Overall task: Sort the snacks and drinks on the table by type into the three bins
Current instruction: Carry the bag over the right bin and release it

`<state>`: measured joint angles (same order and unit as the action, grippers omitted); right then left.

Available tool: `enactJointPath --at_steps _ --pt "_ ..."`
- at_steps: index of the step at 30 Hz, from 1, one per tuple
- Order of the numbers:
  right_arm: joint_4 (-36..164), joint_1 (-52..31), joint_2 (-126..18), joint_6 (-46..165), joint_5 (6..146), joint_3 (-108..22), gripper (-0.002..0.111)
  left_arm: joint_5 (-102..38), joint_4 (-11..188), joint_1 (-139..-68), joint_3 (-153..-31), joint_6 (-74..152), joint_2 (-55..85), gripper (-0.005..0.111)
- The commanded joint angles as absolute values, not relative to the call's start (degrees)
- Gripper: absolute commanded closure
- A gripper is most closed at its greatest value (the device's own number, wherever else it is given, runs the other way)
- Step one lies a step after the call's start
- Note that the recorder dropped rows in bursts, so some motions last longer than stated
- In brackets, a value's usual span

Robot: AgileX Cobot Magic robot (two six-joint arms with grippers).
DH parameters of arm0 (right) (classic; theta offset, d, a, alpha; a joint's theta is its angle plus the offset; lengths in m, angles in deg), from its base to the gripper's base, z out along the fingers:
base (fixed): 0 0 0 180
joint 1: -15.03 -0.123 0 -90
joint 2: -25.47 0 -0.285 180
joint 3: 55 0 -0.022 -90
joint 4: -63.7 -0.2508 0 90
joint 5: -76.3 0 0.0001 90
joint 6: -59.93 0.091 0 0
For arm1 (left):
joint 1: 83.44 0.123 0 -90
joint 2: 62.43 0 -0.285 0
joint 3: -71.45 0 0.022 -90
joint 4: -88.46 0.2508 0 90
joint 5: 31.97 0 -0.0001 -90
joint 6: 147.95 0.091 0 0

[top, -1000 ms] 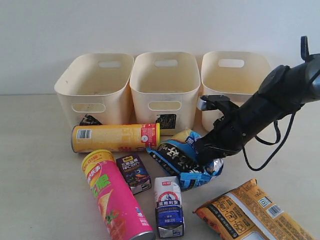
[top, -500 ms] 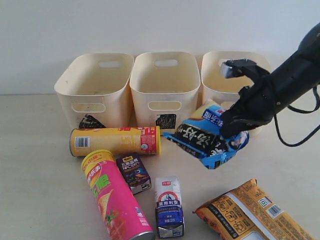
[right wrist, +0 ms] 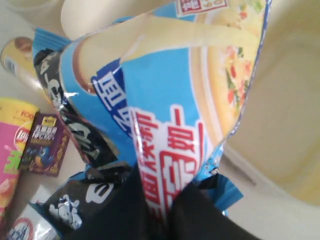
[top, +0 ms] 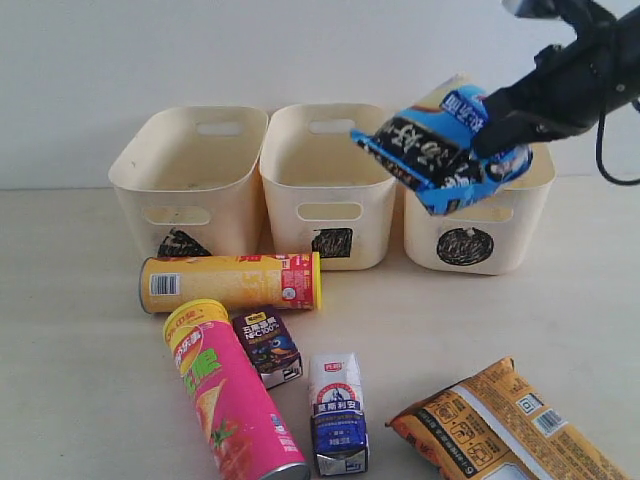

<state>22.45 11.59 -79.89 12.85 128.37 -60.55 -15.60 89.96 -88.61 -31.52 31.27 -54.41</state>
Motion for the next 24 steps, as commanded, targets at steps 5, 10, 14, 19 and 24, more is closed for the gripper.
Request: enactJointPath --at_steps 5,10,14,19,24 --pt "28.05 12.09 -81.36 19.54 114.67 -66.71 0.108 -16.02 89.52 -88.52 -31.33 31.55 -54.65 0.101" --pt "28.29 12.09 -87.48 21.03 107.49 -68.77 0.108 -16.02 89.52 -88.52 -31.33 31.55 -54.65 0.101" --pt "28.4 12.09 -92.74 21.3 103.49 -70.82 0.108 -16.02 89.52 -88.52 -31.33 31.55 -54.65 0.101" --pt "28.41 12.09 -98.53 21.47 100.62 -73.46 0.108 -16.02 89.52 -88.52 -31.33 31.55 -54.65 0.101" --pt "28.55 12.09 -100.77 21.12 98.99 -74.46 0.096 -16.02 89.52 -88.52 -31.33 31.55 -54.65 0.101"
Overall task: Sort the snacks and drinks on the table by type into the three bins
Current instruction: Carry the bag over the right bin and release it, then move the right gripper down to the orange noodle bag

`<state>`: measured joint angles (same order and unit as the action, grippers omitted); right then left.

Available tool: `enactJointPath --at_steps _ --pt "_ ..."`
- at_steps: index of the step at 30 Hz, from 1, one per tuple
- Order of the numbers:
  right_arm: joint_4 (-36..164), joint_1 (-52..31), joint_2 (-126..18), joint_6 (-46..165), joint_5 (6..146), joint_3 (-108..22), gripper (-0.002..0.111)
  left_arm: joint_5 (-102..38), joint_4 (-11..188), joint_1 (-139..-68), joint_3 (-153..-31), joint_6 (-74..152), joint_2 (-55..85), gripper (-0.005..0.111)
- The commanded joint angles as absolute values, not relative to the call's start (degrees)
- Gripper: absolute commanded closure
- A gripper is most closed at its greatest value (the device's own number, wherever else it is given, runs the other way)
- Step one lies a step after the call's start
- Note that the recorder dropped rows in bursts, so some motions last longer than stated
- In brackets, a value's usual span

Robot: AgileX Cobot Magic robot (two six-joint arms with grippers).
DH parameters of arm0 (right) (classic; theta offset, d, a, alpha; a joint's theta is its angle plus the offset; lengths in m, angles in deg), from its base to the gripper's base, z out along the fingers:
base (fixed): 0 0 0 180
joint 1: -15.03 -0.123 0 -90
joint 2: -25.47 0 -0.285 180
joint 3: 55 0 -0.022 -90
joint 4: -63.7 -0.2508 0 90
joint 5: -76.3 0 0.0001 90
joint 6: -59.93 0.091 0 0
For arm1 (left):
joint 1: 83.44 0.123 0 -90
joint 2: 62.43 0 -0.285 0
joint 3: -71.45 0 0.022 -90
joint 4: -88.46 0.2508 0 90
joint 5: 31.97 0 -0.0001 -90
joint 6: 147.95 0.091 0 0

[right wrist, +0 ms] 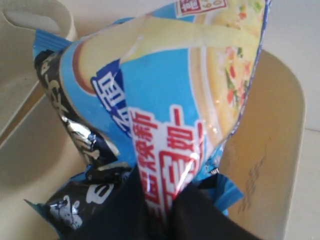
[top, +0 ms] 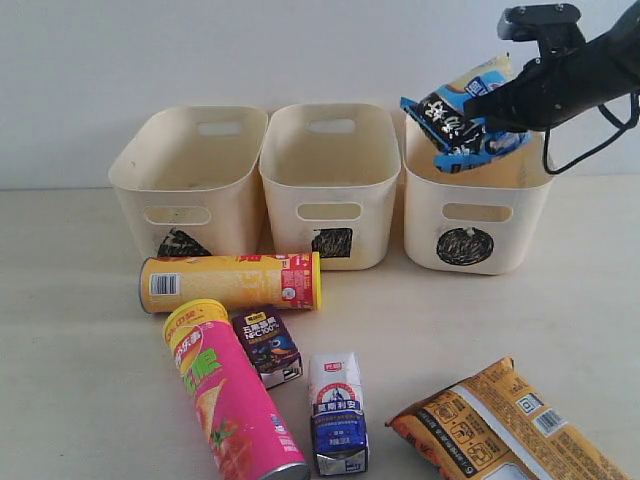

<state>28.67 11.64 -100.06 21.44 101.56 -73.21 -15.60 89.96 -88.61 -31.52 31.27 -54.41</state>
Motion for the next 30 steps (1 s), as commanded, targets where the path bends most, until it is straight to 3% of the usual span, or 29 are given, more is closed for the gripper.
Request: enactJointPath --at_steps 1,6,8,15,24,30 --pt "28.55 12.09 -100.86 20.61 98.84 -74.46 0.089 -16.02 89.52 -88.52 -31.33 31.55 -54.65 0.101" --pt "28.28 12.09 -100.71 20.5 98.54 -74.46 0.045 -16.02 89.52 -88.52 -31.33 31.55 -54.65 0.101" --pt "28.28 12.09 -100.08 20.5 98.54 -74.46 0.036 -16.02 89.52 -88.52 -31.33 31.55 -54.65 0.101" --pt "29.6 12.09 -94.1 22.17 104.12 -74.46 0.035 -16.02 89.52 -88.52 -31.33 31.55 -54.65 0.101" --pt "45.6 12.09 -86.75 31.18 126.5 -74.46 0.035 -16.02 89.52 -88.52 -31.33 31.55 -54.65 0.101" --pt "45.25 12.09 -85.56 31.62 143.44 -74.46 0.035 -16.02 89.52 -88.52 -31.33 31.55 -54.65 0.101"
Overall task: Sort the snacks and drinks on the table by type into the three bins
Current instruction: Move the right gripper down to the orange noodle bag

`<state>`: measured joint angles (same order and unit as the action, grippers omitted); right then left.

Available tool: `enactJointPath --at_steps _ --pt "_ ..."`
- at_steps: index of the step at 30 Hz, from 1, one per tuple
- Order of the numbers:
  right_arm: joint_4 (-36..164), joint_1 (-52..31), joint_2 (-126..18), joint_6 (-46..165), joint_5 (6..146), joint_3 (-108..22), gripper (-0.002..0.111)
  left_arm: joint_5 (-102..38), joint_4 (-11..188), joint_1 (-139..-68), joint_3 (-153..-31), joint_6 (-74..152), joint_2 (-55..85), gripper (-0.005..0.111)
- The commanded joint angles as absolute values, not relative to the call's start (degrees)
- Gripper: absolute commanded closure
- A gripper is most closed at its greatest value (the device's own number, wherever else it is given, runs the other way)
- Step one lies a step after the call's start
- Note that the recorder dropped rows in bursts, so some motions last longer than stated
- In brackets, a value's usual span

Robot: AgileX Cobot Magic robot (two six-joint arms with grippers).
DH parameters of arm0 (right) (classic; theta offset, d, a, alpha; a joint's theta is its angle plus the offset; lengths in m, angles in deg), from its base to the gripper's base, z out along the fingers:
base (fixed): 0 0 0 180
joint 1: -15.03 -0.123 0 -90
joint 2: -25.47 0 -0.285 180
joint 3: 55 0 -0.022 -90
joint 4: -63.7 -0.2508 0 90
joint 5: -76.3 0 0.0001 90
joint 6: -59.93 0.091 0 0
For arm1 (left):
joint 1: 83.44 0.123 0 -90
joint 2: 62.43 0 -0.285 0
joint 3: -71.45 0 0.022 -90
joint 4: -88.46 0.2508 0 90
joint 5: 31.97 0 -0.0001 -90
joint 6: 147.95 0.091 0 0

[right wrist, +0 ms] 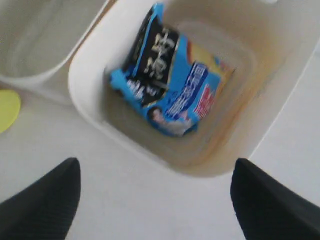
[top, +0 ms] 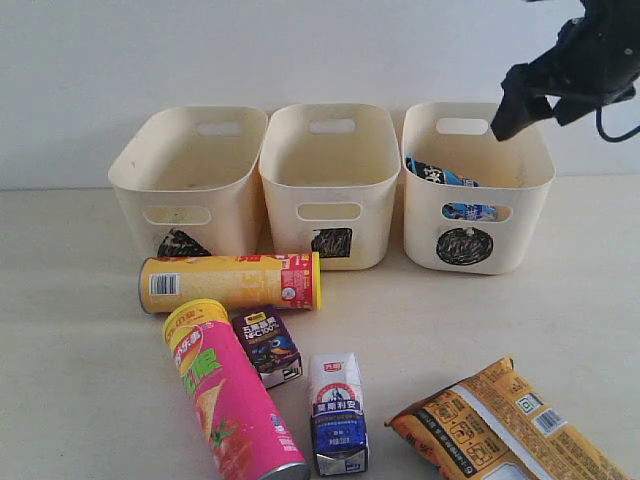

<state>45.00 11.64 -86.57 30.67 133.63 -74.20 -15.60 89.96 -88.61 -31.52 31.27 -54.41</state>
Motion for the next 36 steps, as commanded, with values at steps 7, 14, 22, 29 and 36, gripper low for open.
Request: enactJointPath --at_steps 7,14,22,29,36 --pt "45.16 12.23 -82.92 31.7 146.27 -67.79 0.035 -16.02 89.52 -88.52 -31.33 31.55 -54.65 0.101" --pt "41.38 13.44 -76.6 25.17 143.82 -50.0 0.035 -16.02 89.52 -88.52 -31.33 31.55 -54.65 0.101" --pt "36.24 14.49 -76.1 23.52 139.32 -37.49 0.035 -16.02 89.52 -88.52 -31.33 31.55 -54.65 0.101" --pt "31.65 14.49 -76.1 19.52 135.55 -29.9 0.029 -16.02 89.52 -88.52 -31.33 31.55 -54.65 0.101" --pt "31.62 14.34 -76.1 19.12 128.66 -24.81 0.02 -16.02 89.52 -88.52 -31.33 31.55 -54.65 0.101"
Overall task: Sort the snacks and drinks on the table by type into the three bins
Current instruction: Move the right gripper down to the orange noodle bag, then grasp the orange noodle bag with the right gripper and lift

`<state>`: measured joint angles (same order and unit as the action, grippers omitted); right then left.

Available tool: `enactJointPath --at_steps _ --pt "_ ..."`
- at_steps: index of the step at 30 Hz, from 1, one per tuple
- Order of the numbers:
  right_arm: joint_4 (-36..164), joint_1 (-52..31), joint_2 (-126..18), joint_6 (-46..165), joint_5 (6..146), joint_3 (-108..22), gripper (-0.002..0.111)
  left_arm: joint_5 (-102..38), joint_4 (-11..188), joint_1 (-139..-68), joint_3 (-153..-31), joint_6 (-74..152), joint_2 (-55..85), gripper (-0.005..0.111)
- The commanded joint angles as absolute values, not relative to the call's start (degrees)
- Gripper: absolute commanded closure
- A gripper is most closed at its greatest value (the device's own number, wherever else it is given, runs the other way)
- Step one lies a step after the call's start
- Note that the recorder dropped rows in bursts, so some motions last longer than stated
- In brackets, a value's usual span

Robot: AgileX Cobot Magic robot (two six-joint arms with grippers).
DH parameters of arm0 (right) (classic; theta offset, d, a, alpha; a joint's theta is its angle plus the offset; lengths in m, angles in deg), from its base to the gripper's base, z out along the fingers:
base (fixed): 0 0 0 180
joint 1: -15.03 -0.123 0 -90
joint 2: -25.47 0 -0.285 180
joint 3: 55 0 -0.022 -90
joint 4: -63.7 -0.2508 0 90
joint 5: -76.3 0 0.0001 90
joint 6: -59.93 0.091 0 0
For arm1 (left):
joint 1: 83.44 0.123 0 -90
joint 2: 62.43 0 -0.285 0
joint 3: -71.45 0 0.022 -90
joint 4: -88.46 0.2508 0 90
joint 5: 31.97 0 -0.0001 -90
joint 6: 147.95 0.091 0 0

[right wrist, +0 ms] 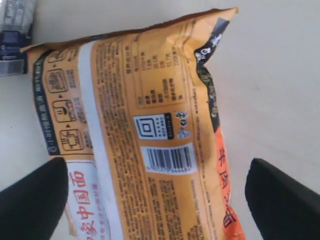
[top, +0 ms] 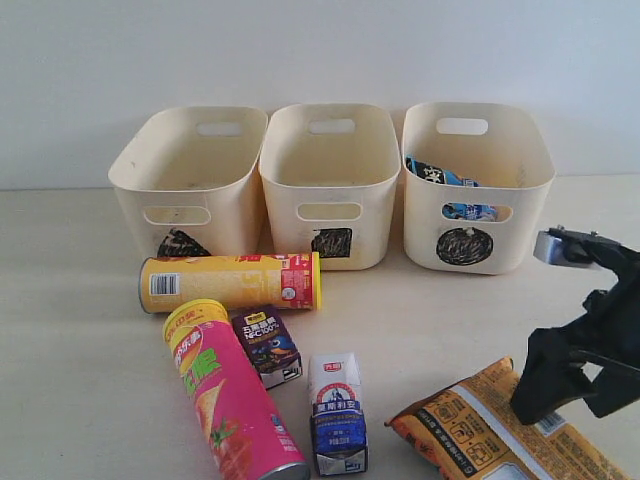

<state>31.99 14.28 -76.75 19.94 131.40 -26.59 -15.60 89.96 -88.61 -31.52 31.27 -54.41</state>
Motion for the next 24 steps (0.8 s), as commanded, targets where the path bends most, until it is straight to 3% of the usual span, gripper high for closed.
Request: enactJointPath --at_steps 1,18,20,22,24 --pt "31.29 14.24 -76.1 18.72 128.66 -24.37 0.02 -16.02 89.52 -88.52 -31.33 31.55 -54.65 0.101" --pt "33.2 3.93 -83.62 14.68 123.76 -22.28 0.023 -16.02 89.52 -88.62 -31.33 31.55 -54.65 0.101" --pt "34.99 3.48 -84.05 15.89 122.65 -22.45 0.035 -16.02 89.52 -88.62 -31.33 31.55 -54.65 0.101" --pt "37.44 3.48 -84.1 18.45 121.68 -22.85 0.058 -16.02 89.52 -88.62 -31.33 31.55 -54.65 0.101" --pt "40.99 3.48 -84.1 21.92 121.68 -24.01 0.095 -16.02 89.52 -88.62 -31.33 31.55 -54.65 0.101"
